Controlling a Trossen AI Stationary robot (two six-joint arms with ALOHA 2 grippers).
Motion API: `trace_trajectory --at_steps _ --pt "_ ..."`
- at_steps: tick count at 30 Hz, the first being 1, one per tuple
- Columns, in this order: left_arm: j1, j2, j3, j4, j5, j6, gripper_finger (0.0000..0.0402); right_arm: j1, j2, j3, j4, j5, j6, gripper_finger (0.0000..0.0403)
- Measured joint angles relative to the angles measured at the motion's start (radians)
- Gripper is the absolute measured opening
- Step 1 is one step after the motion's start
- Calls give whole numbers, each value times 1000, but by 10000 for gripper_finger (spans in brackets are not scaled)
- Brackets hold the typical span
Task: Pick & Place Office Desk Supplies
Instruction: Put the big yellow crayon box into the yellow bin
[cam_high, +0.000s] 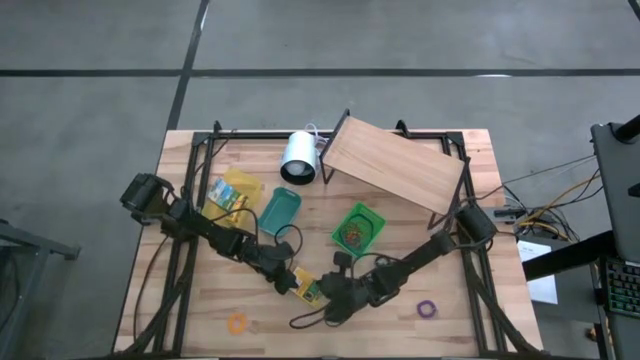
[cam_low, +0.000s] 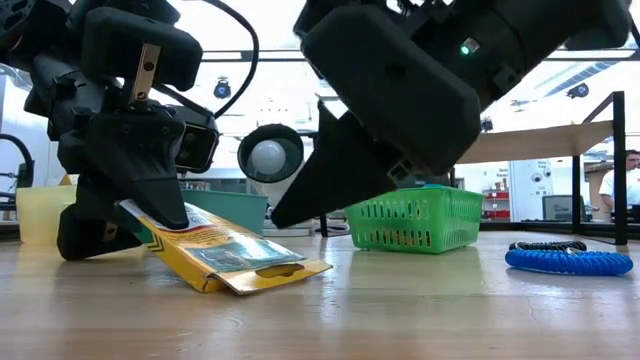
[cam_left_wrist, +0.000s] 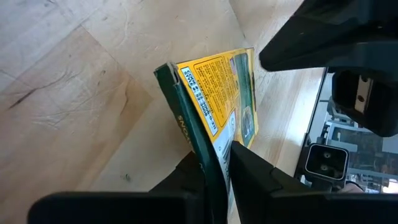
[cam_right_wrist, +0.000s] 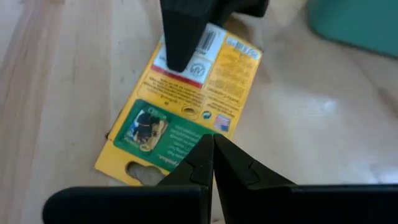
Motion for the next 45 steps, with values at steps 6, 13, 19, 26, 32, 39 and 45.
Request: trace_trajectory --at_steps 6,13,19,26,32,39,45 --pt "0 0 0 -2 0 0 58 28 -46 0 -12 92 -38 8" --pt "1 0 0 1 0 1 58 85 -158 -35 -30 170 -130 8" --pt "1 0 0 4 0 10 58 117 -283 -135 -27 245 -134 8" --pt "1 0 -1 12 0 26 58 140 -428 -340 91 265 -110 8" --pt "1 0 -2 22 0 30 58 134 -506 -534 330 273 -112 8" --pt "0 0 -2 33 -5 34 58 132 -511 -668 535 273 -109 8" --pt "1 0 -2 57 -9 56 47 131 -487 -696 576 273 -59 8"
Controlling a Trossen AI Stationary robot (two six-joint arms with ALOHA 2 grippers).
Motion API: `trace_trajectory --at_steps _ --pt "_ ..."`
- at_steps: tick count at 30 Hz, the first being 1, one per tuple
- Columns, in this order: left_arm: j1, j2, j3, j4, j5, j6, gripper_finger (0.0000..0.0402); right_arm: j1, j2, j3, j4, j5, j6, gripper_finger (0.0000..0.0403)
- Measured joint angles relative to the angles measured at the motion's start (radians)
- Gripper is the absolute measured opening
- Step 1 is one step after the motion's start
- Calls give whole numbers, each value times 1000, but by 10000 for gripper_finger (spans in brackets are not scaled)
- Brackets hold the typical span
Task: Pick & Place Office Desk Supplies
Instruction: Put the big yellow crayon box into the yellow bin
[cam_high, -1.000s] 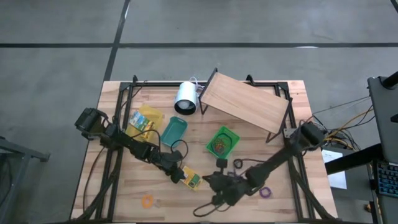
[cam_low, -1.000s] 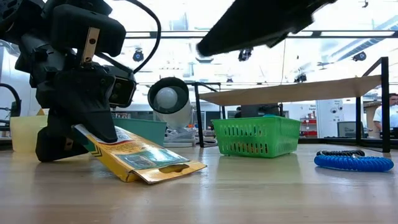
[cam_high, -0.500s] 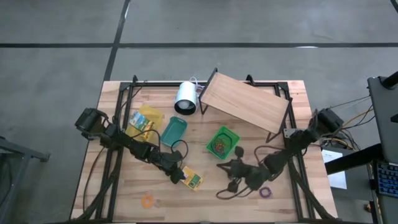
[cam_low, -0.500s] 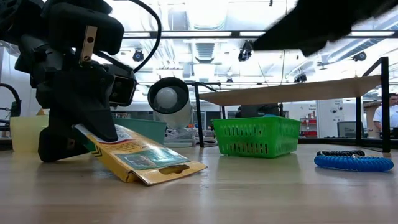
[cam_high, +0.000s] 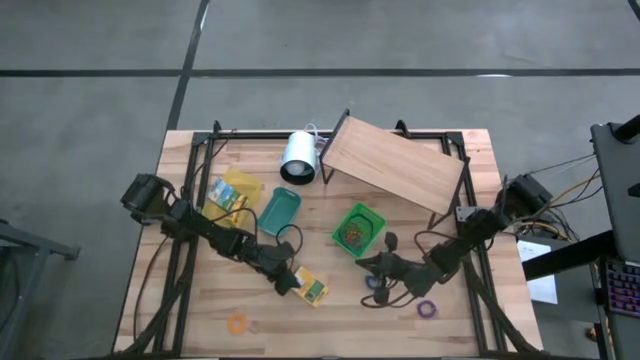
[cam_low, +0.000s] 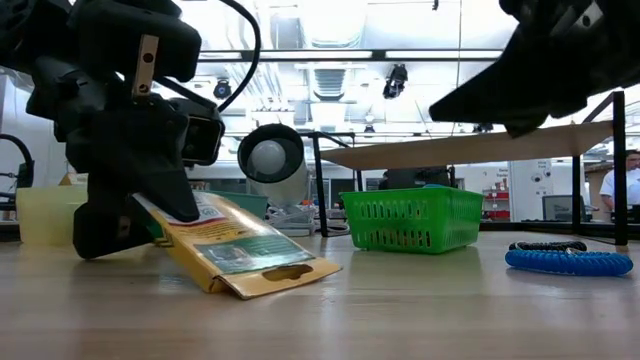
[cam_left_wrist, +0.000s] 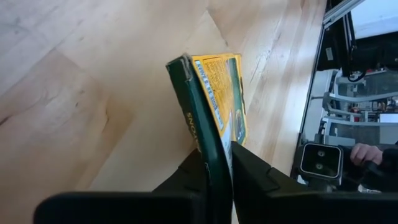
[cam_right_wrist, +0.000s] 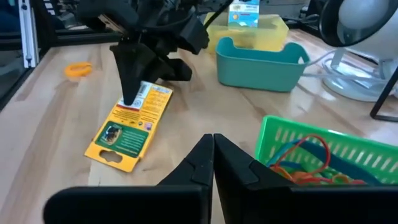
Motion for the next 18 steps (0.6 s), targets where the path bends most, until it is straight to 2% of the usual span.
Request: trace_trajectory --at_steps 4,18 --pt "0 0 0 6 -3 0 36 0 5 -1 4 0 -1 8" --pt "0 0 0 23 -2 -4 36 0 5 -1 9 0 -3 8"
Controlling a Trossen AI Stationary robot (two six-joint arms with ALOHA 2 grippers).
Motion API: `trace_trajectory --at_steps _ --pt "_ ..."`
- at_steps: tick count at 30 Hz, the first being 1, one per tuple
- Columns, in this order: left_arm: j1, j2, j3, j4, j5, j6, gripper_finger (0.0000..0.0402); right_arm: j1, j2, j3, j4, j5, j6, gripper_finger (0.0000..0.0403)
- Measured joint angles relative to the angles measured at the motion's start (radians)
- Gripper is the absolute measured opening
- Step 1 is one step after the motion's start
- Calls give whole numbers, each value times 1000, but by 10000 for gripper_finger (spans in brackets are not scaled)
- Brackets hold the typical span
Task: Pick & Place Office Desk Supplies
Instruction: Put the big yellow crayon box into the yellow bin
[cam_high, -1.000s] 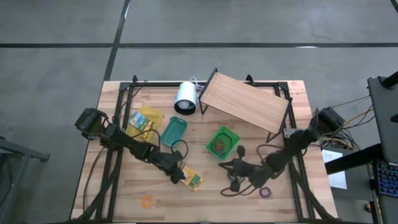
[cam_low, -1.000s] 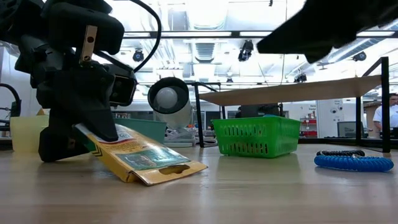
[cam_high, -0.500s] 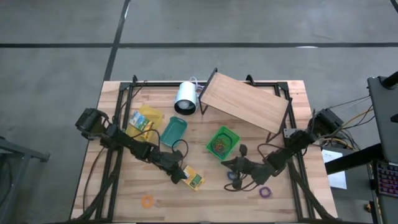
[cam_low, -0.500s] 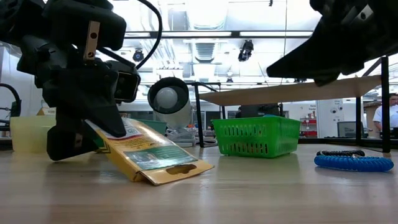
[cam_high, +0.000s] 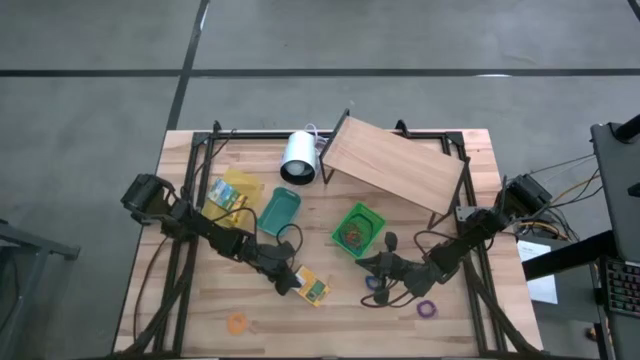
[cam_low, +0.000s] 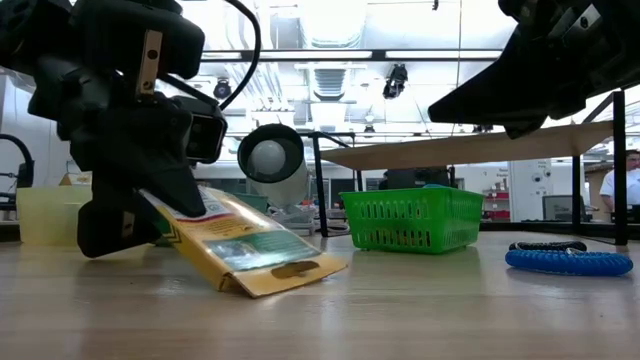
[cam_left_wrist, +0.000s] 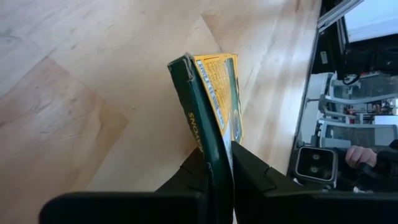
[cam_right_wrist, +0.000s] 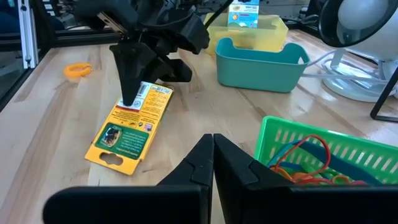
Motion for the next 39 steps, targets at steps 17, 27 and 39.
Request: trace_trajectory --at_steps 17,27,39 --pt "0 -245 0 -69 -58 77 36 0 0 0 1 0 0 8" --pt "0 -610 1 -621 -338 31 36 -1 0 0 0 0 0 8" --pt "0 -999 72 -1094 -407 -61 36 0 0 0 -1 0 0 8"
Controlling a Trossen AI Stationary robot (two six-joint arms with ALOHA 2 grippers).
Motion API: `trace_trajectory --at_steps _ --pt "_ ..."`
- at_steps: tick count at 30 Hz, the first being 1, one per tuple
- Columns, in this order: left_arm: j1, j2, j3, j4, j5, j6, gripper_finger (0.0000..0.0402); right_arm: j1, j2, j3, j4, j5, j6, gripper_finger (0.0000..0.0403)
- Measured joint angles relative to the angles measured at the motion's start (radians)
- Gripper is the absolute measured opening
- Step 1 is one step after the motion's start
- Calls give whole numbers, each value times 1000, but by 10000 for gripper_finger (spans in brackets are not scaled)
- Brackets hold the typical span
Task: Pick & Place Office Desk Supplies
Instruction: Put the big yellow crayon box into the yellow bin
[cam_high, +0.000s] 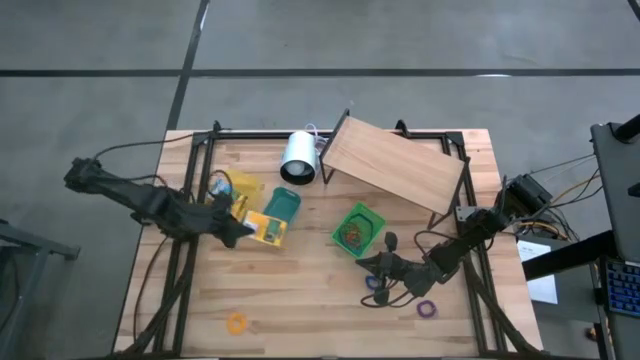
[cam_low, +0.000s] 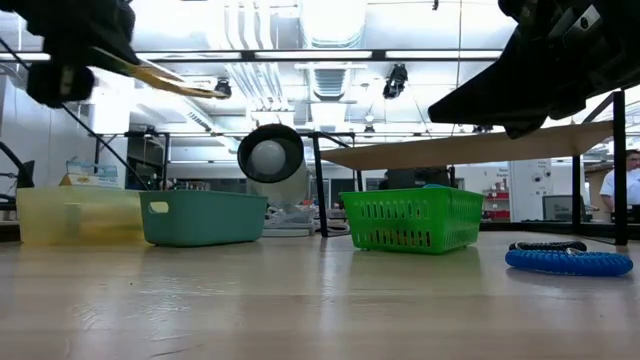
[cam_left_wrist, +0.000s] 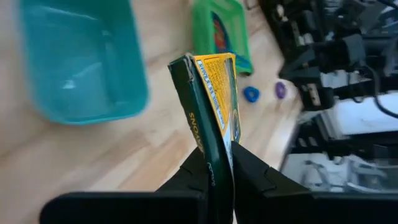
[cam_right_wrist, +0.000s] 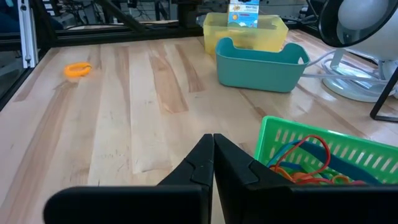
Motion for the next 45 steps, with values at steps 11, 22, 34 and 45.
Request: trace_trajectory --at_steps 11,22,34,45 --pt "0 -59 257 -592 -255 -75 37 0 0 0 0 0 0 8" --pt "0 -58 184 -766 -480 84 37 0 0 0 0 0 0 8" --pt "8 -22 -76 -587 -494 91 38 -3 0 0 -4 0 -1 8" --pt "18 7 -189 -441 -499 193 45 -11 1 -1 -9 1 -1 8"
